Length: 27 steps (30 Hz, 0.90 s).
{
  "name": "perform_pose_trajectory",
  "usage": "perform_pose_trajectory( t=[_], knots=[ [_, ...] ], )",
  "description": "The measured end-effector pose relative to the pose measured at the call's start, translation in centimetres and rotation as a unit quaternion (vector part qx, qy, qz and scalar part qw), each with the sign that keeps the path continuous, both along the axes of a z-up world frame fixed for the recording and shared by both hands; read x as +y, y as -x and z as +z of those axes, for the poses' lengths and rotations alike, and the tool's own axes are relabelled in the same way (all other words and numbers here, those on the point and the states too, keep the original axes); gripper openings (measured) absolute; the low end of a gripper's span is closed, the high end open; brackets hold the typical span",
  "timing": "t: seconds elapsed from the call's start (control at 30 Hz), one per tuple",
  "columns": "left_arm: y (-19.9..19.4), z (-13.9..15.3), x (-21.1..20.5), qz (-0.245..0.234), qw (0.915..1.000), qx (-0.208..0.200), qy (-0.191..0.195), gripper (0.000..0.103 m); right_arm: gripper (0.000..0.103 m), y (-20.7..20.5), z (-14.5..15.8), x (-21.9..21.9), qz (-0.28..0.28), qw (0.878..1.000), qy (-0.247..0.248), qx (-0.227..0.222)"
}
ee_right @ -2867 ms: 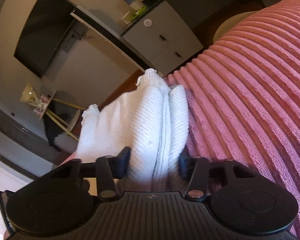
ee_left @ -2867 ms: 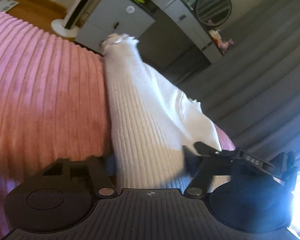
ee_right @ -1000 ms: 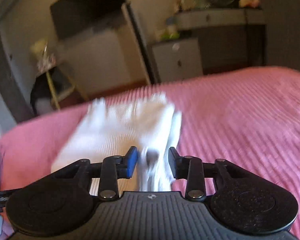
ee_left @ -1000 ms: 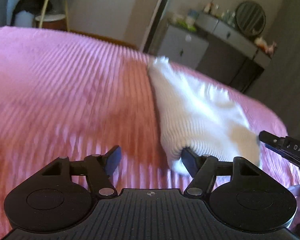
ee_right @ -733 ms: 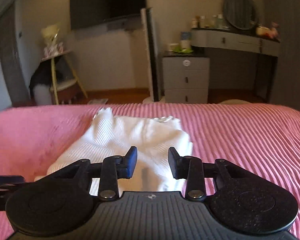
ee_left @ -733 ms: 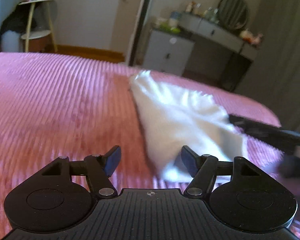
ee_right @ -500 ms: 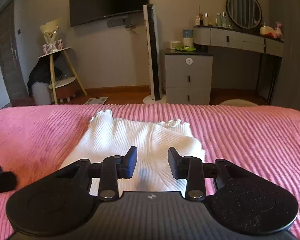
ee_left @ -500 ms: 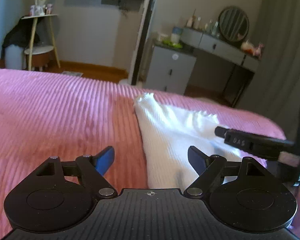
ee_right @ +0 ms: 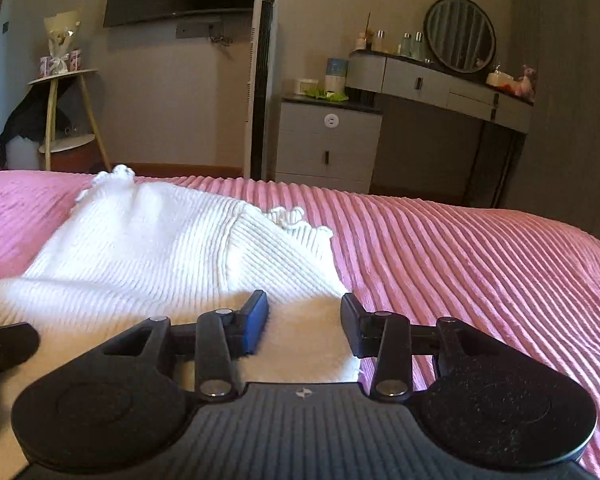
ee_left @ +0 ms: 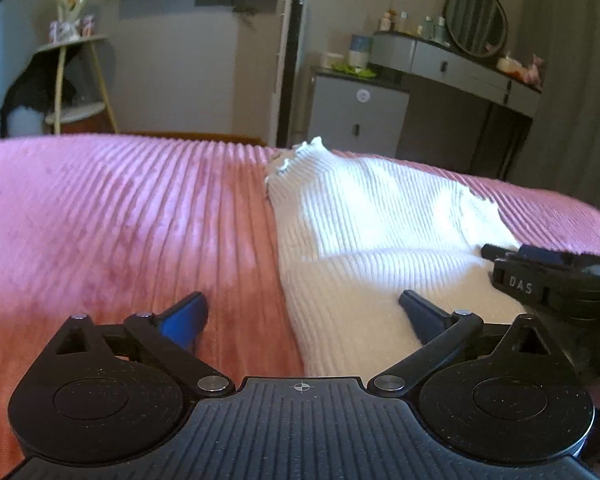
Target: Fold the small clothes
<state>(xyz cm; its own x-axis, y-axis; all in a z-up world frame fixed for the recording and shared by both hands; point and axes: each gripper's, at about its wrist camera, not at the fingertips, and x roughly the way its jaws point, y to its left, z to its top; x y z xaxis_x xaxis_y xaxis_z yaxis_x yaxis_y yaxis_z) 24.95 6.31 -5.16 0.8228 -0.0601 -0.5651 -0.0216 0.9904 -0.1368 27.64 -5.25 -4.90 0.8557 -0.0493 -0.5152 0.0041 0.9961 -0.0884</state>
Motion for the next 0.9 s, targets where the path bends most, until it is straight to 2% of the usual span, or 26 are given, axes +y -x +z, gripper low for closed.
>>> perform_pose_trajectory(
  t=[0.07,0.13,0.2,0.3,0.37,0.43,0.53,0.63,0.7,0.73,0.77,0.83,0.87,0.9],
  knots=[
    [0.3,0.1,-0.2,0.000,0.9999,-0.008,-0.007,0.103,0.045,0.0,0.0,-0.4,-0.001,1.000,-0.009,0.003],
    [0.9,0.9,-0.2,0.002,1.0000,0.006,-0.004,0.103,0.057,0.3,0.9,-1.0,-0.004,1.000,-0.023,0.017],
    [2.1,2.3,0.4,0.001,0.9996,0.026,0.004,0.103,0.060,1.6,2.6,-2.2,-0.005,0.997,-0.066,0.042],
    [5.2,4.0,1.7,0.007,0.9994,0.030,0.013,0.103,0.062,6.7,5.4,-4.3,0.001,0.985,-0.166,0.048],
    [7.4,4.6,2.4,0.015,0.9981,0.046,0.039,0.103,0.066,10.9,6.0,-5.9,0.008,0.964,-0.259,0.057],
    [9.0,4.3,2.4,0.020,0.9957,0.073,0.054,0.103,0.067,14.3,5.2,-7.1,-0.004,0.940,-0.333,0.079],
    [10.5,3.4,1.1,0.017,0.9928,0.115,0.030,0.103,0.067,16.3,3.2,-8.0,-0.027,0.909,-0.397,0.123],
    [11.5,3.0,0.0,0.015,0.9934,0.114,-0.002,0.103,0.066,16.1,1.7,-8.8,-0.037,0.872,-0.464,0.149],
    [11.6,2.9,-0.1,0.027,0.9958,0.086,-0.013,0.103,0.061,15.3,1.1,-8.7,-0.046,0.857,-0.489,0.157],
    [11.5,2.9,-0.1,0.036,0.9962,0.078,-0.012,0.103,0.053,14.9,0.8,-8.7,-0.050,0.852,-0.498,0.157],
    [11.4,2.8,0.1,0.047,0.9962,0.073,-0.006,0.103,0.049,14.6,0.4,-8.7,-0.055,0.846,-0.506,0.157],
    [11.1,2.6,0.6,0.061,0.9950,0.076,0.018,0.103,0.028,13.9,-0.4,-8.7,-0.076,0.833,-0.522,0.166],
    [11.1,2.5,0.9,0.063,0.9946,0.077,0.029,0.103,0.021,13.7,-0.5,-8.8,-0.078,0.830,-0.526,0.167],
    [11.1,2.4,1.1,0.065,0.9943,0.076,0.038,0.103,0.015,13.5,-0.1,-8.8,-0.077,0.834,-0.522,0.163]
  ],
)
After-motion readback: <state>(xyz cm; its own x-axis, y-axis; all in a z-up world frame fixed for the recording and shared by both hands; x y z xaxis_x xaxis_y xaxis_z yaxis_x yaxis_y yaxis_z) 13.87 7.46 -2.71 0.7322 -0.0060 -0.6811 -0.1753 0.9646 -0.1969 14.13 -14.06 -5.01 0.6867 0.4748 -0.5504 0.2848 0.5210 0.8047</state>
